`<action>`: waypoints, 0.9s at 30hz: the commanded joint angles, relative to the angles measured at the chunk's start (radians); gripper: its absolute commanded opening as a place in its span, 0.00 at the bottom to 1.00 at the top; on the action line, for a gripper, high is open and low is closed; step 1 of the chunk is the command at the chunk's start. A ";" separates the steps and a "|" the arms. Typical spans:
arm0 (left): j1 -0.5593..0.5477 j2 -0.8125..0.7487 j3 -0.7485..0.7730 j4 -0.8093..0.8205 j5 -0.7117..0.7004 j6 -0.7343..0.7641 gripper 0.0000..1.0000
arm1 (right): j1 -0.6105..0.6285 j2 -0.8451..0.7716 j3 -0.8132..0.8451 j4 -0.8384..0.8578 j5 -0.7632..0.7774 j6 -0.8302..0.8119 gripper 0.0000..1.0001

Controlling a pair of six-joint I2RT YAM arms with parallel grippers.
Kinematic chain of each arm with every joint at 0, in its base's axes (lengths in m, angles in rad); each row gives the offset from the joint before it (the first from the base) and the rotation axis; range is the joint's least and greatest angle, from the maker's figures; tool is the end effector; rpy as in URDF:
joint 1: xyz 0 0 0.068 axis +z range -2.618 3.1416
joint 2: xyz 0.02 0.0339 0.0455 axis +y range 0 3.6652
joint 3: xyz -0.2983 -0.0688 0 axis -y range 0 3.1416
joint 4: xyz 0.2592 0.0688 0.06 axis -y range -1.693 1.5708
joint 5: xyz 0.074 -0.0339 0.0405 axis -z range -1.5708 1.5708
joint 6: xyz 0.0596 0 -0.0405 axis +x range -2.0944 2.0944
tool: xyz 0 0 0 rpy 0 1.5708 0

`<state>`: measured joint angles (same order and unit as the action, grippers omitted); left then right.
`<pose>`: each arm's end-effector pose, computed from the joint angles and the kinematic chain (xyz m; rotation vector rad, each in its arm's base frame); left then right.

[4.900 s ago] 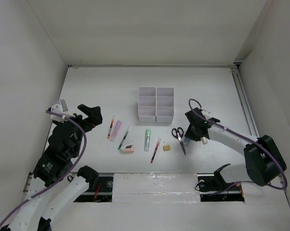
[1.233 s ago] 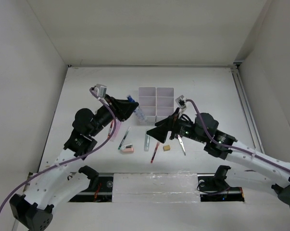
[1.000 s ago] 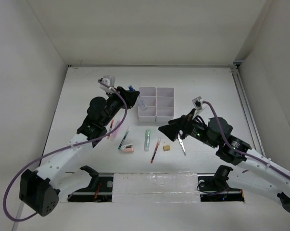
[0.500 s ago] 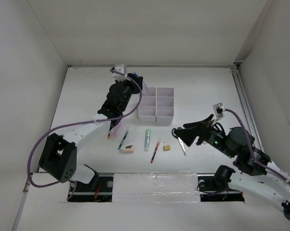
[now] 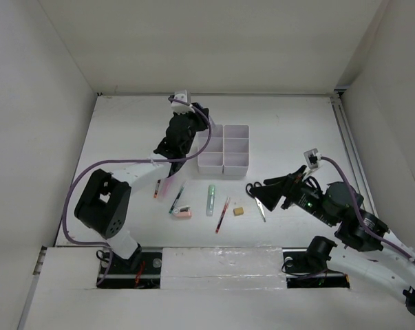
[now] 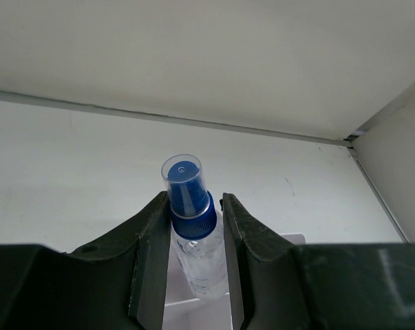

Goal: Sort the stationery into containers
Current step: Place the stationery into the container

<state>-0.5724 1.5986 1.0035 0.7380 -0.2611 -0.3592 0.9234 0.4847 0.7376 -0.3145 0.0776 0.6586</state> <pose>0.3503 -0.2074 0.3348 -0.0638 1.4570 -0.5783 0.0792 0.0971 0.3672 -0.1686 1.7526 1.1283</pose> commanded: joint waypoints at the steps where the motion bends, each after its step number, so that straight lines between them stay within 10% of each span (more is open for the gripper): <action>1: -0.003 0.014 0.066 0.113 -0.020 0.009 0.00 | -0.001 -0.008 0.031 -0.006 0.008 -0.005 1.00; 20: -0.003 0.138 0.064 0.169 -0.053 -0.001 0.00 | -0.001 -0.017 0.022 -0.006 -0.001 -0.005 1.00; 27: -0.003 0.081 0.010 0.192 0.003 -0.001 0.44 | -0.001 0.002 0.022 -0.015 0.045 -0.005 1.00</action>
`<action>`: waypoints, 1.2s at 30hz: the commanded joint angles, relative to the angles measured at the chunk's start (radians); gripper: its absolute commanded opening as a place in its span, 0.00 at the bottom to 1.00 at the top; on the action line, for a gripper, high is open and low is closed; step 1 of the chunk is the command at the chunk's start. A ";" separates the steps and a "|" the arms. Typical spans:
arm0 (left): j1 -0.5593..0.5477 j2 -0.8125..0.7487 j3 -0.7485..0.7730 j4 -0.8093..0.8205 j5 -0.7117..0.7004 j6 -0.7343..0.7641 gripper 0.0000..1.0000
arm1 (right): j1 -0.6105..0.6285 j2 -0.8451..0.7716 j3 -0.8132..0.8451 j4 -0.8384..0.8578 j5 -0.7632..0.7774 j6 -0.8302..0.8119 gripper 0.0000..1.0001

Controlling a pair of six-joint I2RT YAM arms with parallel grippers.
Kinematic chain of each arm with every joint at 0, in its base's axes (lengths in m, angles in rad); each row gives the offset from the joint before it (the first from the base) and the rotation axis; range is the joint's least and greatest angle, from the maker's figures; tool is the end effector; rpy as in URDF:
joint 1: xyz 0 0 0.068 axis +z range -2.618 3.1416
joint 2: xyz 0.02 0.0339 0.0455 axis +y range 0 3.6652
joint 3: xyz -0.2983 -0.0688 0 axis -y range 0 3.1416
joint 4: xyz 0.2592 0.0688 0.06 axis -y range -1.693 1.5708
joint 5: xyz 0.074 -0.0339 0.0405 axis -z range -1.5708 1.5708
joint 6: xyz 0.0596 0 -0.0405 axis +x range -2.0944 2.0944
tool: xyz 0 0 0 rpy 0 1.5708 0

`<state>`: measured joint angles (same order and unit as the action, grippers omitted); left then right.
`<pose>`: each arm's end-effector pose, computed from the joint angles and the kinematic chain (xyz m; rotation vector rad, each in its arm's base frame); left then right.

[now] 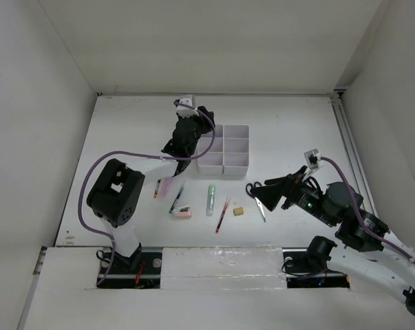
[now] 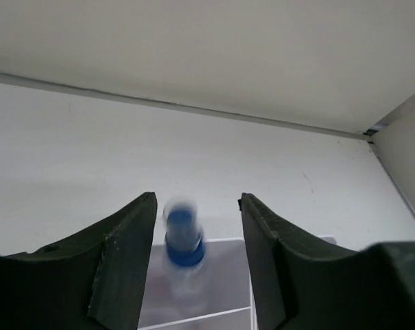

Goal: Sort the stationery into containers
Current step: Place the stationery into the container, then grab a piece of stationery with the right arm

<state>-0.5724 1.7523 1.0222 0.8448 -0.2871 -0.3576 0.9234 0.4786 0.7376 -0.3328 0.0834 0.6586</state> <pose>0.3767 -0.2227 0.2937 -0.0792 1.4823 -0.5478 0.0784 0.0955 0.3654 -0.1657 1.7642 1.1174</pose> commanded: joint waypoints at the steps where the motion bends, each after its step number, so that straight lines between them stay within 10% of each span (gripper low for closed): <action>1: -0.003 -0.085 -0.020 0.085 0.029 -0.003 0.49 | -0.001 0.008 0.022 -0.008 0.055 -0.005 1.00; 5: -0.003 -0.149 -0.042 0.073 0.068 -0.003 1.00 | -0.001 0.057 0.042 -0.063 0.154 0.035 1.00; 15: -0.003 -0.344 0.061 -0.289 0.098 -0.069 1.00 | -0.135 0.231 0.088 -0.270 0.432 0.251 1.00; 24: -0.003 -0.612 0.090 -0.748 -0.004 -0.199 1.00 | -0.426 0.365 -0.059 -0.091 0.093 0.144 1.00; 36: 0.069 -0.806 0.121 -1.412 -0.138 -0.460 1.00 | -0.413 0.486 -0.098 -0.072 0.124 0.145 0.91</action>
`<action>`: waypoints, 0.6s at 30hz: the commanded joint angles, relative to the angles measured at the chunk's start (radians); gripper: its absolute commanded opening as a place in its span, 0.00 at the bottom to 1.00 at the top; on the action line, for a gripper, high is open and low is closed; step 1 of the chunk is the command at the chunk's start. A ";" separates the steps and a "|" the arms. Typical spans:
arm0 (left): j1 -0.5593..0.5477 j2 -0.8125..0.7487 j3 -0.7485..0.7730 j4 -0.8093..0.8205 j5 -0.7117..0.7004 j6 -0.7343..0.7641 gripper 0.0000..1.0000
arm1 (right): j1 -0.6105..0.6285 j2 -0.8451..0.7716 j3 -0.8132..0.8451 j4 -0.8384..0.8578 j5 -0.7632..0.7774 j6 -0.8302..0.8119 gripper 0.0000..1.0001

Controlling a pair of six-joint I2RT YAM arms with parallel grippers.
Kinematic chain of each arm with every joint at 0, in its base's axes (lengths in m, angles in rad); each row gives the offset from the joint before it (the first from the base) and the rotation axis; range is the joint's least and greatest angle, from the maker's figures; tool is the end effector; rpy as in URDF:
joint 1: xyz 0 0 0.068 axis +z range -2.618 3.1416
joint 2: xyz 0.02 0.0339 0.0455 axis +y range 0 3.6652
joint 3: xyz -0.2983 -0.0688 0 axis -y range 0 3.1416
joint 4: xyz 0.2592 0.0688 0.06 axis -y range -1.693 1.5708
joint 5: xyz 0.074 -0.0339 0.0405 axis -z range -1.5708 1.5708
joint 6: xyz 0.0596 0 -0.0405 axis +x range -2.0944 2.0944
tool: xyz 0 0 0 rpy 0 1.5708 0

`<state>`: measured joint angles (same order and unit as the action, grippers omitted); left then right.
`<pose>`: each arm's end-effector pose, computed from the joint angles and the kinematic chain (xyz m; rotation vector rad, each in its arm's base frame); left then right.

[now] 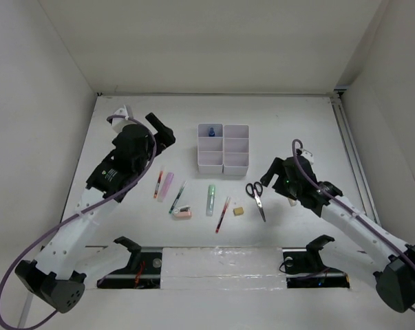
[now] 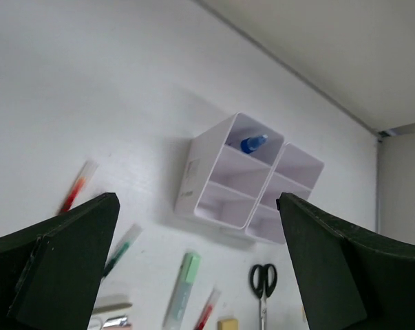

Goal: Sort the stationery into containers
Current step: Grab a piece of stationery with the right arm

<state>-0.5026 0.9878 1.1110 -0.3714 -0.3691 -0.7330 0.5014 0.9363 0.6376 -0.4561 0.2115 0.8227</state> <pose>0.2130 -0.0926 0.4221 -0.4709 1.7740 -0.5424 0.1857 0.0875 0.2442 0.4805 2.2937 0.4261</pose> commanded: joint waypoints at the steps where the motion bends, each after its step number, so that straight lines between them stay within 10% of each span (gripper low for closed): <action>1: -0.001 -0.054 0.032 -0.210 -0.065 -0.085 1.00 | 0.009 0.051 0.002 0.051 -0.004 -0.019 0.89; 7: -0.001 -0.158 -0.023 -0.210 -0.022 0.028 1.00 | -0.001 0.148 0.066 0.063 0.031 -0.071 0.60; 18: -0.001 -0.224 -0.103 -0.116 0.120 0.165 1.00 | -0.047 0.435 0.145 0.082 -0.049 -0.152 0.46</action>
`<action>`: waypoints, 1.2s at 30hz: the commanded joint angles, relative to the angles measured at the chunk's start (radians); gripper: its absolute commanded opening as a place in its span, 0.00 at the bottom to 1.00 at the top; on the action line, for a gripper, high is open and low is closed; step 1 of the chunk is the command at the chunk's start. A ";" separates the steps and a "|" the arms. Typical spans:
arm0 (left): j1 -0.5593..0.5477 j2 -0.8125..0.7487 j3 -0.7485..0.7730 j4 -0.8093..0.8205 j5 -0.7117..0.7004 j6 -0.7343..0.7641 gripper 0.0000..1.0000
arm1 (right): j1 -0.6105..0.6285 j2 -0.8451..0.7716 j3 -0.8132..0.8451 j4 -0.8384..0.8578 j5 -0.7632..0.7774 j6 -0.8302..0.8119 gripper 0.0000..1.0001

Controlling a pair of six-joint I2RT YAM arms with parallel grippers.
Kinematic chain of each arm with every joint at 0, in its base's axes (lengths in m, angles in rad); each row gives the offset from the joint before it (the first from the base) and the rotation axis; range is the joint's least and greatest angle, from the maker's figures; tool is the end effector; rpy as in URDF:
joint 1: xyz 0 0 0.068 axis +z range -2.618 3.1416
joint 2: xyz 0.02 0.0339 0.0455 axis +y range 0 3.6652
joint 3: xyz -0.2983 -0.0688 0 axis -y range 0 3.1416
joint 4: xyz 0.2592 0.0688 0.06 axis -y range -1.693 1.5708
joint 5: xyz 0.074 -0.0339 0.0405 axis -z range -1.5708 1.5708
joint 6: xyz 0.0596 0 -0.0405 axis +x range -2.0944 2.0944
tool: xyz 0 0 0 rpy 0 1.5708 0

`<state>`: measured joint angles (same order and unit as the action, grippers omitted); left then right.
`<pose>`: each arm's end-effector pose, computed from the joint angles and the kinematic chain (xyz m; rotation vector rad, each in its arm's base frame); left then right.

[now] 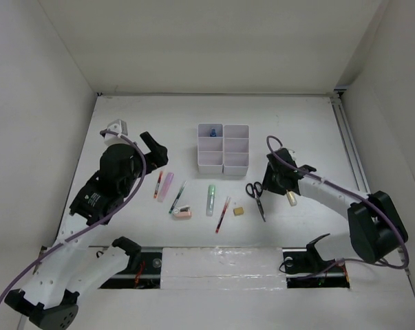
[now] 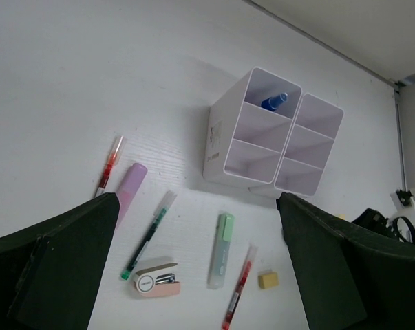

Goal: Sort the stationery into containers
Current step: Grab a piece of stationery with the right arm

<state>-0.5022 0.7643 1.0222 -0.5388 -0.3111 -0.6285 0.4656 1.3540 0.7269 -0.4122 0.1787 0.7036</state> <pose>0.1539 -0.0637 0.4078 -0.3354 1.8373 -0.5019 0.2444 0.1109 0.1870 0.3710 2.5698 0.1960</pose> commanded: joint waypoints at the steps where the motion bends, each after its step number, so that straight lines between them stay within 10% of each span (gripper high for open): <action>1: -0.001 0.000 -0.026 0.051 0.073 0.075 1.00 | -0.012 0.028 0.055 0.038 -0.016 -0.033 0.46; 16: -0.001 -0.010 -0.027 0.069 0.162 0.104 1.00 | -0.002 0.183 0.137 -0.022 -0.044 -0.072 0.40; 24: -0.001 -0.019 0.004 0.079 0.210 0.125 1.00 | 0.027 0.254 0.189 -0.092 -0.013 -0.072 0.00; 36: -0.001 -0.031 -0.036 0.129 0.334 0.158 1.00 | 0.076 0.036 0.126 -0.103 0.028 0.005 0.00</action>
<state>-0.5022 0.7376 0.9901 -0.4801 -0.0711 -0.5003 0.5087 1.5043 0.8593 -0.5060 0.1818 0.6655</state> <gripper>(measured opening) 0.997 0.023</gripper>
